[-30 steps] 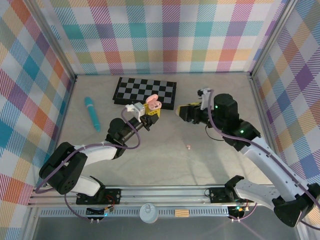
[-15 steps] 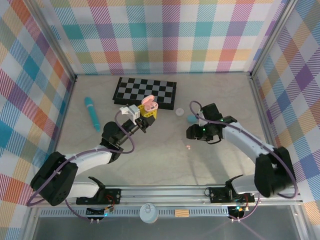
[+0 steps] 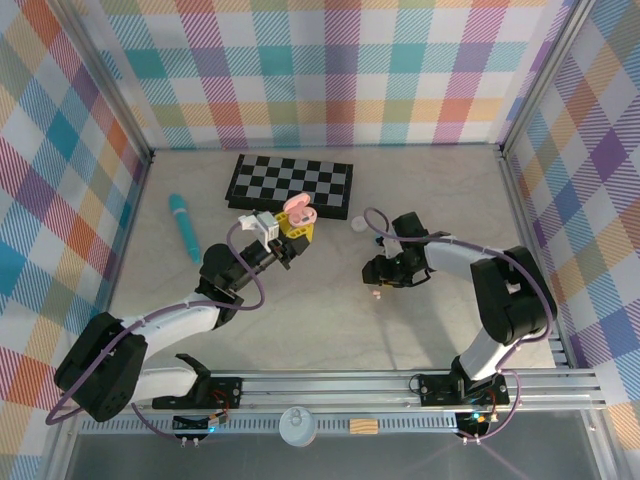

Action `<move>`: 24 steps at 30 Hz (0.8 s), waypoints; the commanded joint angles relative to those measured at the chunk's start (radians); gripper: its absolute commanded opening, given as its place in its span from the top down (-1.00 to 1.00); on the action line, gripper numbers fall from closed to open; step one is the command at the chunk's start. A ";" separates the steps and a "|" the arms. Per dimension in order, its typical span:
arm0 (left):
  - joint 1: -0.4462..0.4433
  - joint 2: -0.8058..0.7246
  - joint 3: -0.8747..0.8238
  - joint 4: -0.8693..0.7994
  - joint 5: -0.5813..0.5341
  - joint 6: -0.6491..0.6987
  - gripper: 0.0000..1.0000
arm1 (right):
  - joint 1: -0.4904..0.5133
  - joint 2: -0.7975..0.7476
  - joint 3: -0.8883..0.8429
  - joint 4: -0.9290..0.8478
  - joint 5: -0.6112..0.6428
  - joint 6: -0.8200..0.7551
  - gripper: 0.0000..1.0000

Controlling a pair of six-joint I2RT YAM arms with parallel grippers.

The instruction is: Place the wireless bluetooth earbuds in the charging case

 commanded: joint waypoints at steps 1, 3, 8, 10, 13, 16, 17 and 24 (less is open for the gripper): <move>0.008 -0.026 0.012 0.011 0.024 0.019 0.40 | -0.010 0.002 -0.033 0.018 -0.037 -0.029 0.01; 0.008 -0.025 0.012 0.010 0.025 0.020 0.40 | -0.009 -0.002 -0.050 0.017 -0.053 -0.028 0.02; 0.008 -0.019 0.013 0.016 0.024 0.019 0.40 | -0.010 -0.039 -0.095 0.026 -0.091 -0.007 0.08; 0.008 -0.016 0.010 0.023 0.023 0.017 0.40 | -0.010 -0.055 -0.110 0.024 -0.099 -0.003 0.10; 0.008 -0.014 0.011 0.031 0.022 0.012 0.40 | -0.009 -0.061 -0.121 0.017 -0.095 -0.005 0.15; 0.008 -0.014 0.013 0.032 0.023 0.011 0.40 | -0.010 -0.069 -0.131 0.017 -0.102 -0.002 0.18; 0.009 -0.013 0.013 0.032 0.022 0.012 0.40 | -0.009 -0.074 -0.134 0.016 -0.104 -0.001 0.19; 0.008 -0.001 0.016 0.044 0.022 0.003 0.40 | -0.009 -0.053 -0.135 0.024 -0.088 -0.003 0.35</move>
